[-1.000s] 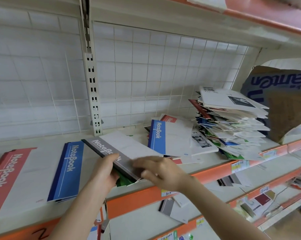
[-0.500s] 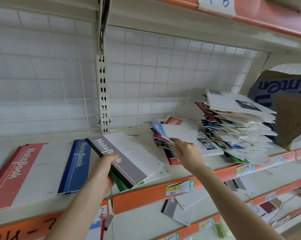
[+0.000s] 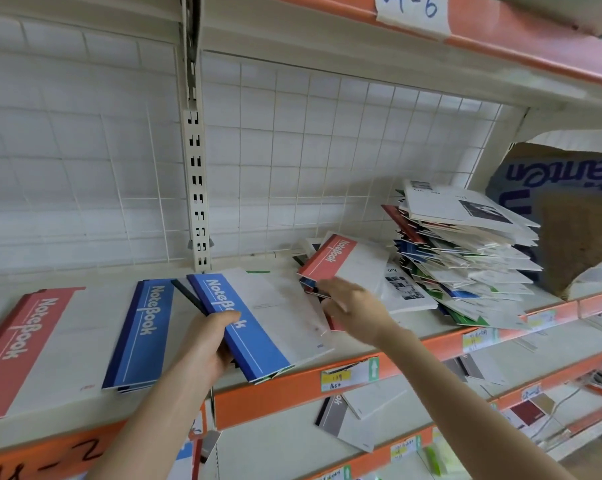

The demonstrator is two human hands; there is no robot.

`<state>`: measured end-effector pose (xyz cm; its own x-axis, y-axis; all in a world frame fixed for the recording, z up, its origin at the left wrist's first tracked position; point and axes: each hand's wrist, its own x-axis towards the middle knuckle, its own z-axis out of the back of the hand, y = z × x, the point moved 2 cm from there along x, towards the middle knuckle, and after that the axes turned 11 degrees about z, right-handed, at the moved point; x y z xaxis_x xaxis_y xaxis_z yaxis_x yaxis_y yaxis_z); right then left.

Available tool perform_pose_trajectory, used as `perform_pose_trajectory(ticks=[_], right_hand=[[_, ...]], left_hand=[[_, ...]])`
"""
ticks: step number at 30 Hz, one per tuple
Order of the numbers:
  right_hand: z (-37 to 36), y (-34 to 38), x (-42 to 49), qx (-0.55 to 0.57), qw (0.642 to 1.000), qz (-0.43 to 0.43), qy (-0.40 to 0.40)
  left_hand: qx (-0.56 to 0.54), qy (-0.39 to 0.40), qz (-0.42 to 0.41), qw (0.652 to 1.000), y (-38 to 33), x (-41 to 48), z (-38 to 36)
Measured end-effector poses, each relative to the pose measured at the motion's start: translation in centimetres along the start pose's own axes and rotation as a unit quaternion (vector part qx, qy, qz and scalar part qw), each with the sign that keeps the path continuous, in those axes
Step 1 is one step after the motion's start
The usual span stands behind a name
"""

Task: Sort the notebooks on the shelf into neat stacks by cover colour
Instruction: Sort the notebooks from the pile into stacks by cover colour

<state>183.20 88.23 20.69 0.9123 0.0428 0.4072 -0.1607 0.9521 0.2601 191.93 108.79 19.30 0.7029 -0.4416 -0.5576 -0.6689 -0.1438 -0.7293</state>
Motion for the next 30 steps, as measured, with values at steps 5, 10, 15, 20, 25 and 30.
perform_pose_trajectory(ticks=[5,10,15,20,25,30], right_hand=[[1.0,-3.3,0.4,-0.129,0.973,-0.186,0.051],[1.0,-2.9,0.8,-0.277,0.942,-0.174,0.075],[0.2,-3.0,-0.2,-0.197,0.978,-0.072,0.002],[-1.4,1.0,-2.3,-0.034,0.988,0.152,-0.002],[-2.0,2.1,-2.2,0.065,0.978,0.194,0.034],[0.7,-1.9,-0.3,-0.044,0.998,-0.032,-0.037]], left_hand=[[-0.01,0.001,-0.003,1.0,-0.1,-0.3,0.3],[-0.001,-0.015,0.007,1.0,-0.3,-0.3,0.4],[-0.02,-0.037,0.01,0.999,-0.5,-0.8,-0.4],[0.002,-0.022,0.006,1.0,-0.7,-0.6,-1.0],[0.045,-0.013,0.007,0.999,-0.7,-0.1,-0.8],[0.034,-0.016,0.008,0.999,-1.3,-0.1,-0.4]])
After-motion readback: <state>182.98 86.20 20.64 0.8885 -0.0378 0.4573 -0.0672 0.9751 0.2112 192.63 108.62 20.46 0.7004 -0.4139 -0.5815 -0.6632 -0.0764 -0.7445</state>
